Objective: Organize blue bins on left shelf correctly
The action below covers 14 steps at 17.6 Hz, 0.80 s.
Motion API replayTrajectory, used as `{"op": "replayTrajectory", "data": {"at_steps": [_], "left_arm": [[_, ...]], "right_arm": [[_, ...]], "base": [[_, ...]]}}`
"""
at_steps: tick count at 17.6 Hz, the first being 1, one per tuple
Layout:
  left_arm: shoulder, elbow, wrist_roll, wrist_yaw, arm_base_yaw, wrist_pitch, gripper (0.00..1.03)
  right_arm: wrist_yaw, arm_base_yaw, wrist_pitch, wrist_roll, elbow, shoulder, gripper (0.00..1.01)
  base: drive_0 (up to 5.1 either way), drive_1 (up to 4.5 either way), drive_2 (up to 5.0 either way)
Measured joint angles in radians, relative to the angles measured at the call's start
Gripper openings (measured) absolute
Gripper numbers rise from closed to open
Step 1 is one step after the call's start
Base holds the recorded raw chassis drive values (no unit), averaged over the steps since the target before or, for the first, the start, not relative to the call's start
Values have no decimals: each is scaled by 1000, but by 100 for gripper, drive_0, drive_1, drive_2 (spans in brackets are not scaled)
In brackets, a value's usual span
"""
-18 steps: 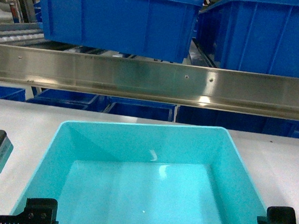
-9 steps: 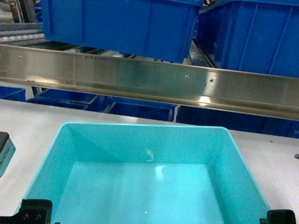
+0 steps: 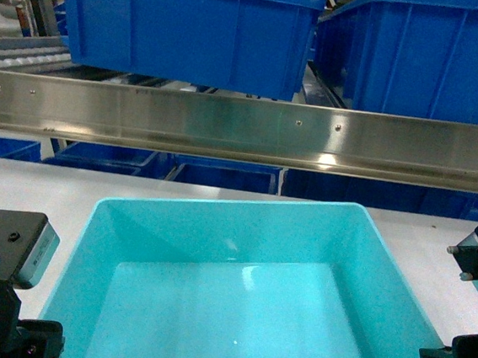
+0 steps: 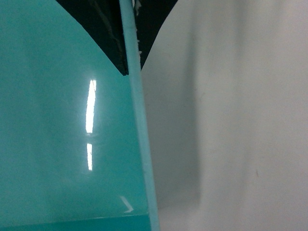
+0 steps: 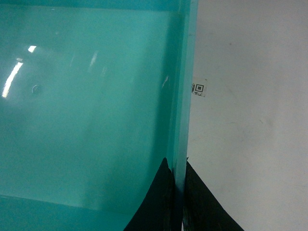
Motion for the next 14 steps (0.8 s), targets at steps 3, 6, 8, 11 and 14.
{"op": "replayTrajectory", "data": {"at_steps": [3, 6, 8, 11, 14], "left_arm": [[0, 0, -12, 1, 0, -1, 2], [-14, 2, -11, 1, 0, -19, 2], [-47, 4, 1, -1, 2, -39, 2], [-135, 17, 25, 5, 12, -93, 2], [-227, 43, 50, -4, 17, -131, 2]], "right_arm": [[-3, 0, -5, 15, 2, 0, 2], [-8, 2, -18, 16, 5, -1, 2], [-7, 3, -38, 17, 10, -16, 2], [-16, 3, -101, 20, 23, -89, 2], [-18, 1, -158, 12, 58, -182, 2]], "base": [[0, 0, 0], [0, 0, 0], [0, 0, 0], [0, 0, 0], [0, 0, 0]]}}
